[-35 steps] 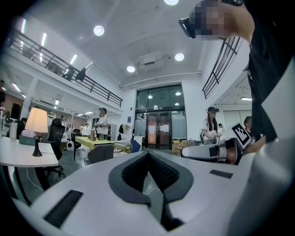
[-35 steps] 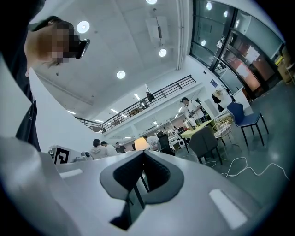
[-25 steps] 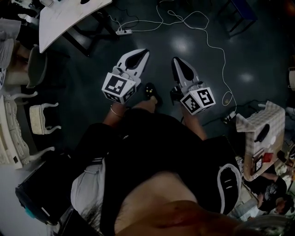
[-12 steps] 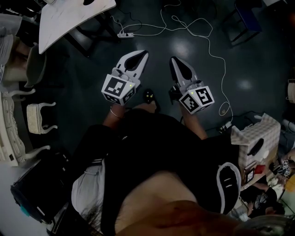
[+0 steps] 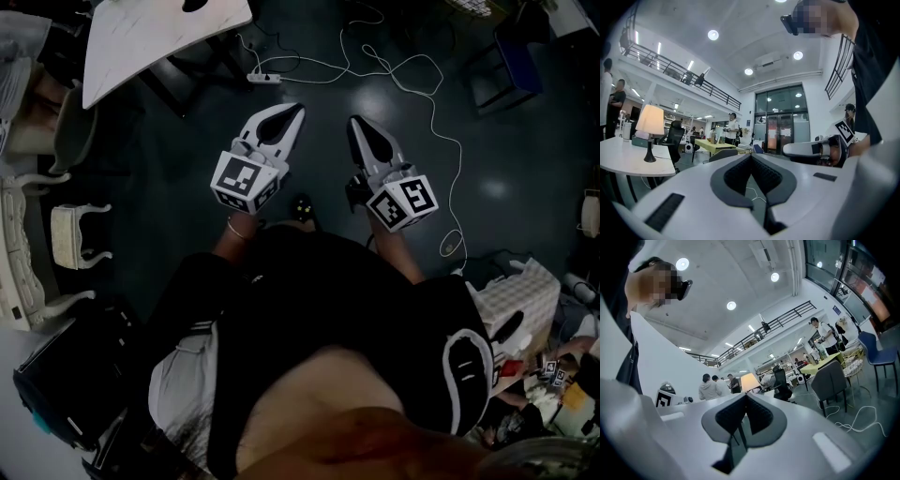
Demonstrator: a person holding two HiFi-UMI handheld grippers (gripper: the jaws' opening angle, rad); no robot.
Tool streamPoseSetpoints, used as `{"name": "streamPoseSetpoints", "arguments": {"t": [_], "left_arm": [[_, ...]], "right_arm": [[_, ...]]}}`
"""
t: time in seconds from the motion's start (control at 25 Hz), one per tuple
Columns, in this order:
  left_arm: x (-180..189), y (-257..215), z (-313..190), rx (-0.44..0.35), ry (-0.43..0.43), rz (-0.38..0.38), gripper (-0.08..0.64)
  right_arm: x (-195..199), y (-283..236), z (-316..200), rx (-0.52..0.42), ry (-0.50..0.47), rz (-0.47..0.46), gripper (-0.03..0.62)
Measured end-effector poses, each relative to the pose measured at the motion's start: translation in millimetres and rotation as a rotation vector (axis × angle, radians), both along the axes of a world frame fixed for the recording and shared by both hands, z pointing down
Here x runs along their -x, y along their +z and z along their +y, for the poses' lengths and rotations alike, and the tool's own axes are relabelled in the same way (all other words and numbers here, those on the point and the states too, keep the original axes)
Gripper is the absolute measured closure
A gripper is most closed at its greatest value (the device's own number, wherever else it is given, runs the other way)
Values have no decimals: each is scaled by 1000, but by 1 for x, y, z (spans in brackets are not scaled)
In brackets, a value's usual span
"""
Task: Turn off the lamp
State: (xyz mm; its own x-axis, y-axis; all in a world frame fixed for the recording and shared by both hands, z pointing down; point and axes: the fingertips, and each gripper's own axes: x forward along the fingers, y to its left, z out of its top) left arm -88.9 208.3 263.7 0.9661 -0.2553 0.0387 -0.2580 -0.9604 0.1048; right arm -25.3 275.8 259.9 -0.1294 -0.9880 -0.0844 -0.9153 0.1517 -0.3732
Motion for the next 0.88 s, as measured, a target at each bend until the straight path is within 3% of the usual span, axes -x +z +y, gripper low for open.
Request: {"name": "streamPoseSetpoints", "arguments": {"t": [0.28,0.88], "left_arm": [[-4,2,-33,20,-53,16,554],[20,0,-78,24,-162,42,554]], "right_arm": [[-8,-5,-39,16,-36,-2,592],[18,-7,-97,41,-177,18,592]]}}
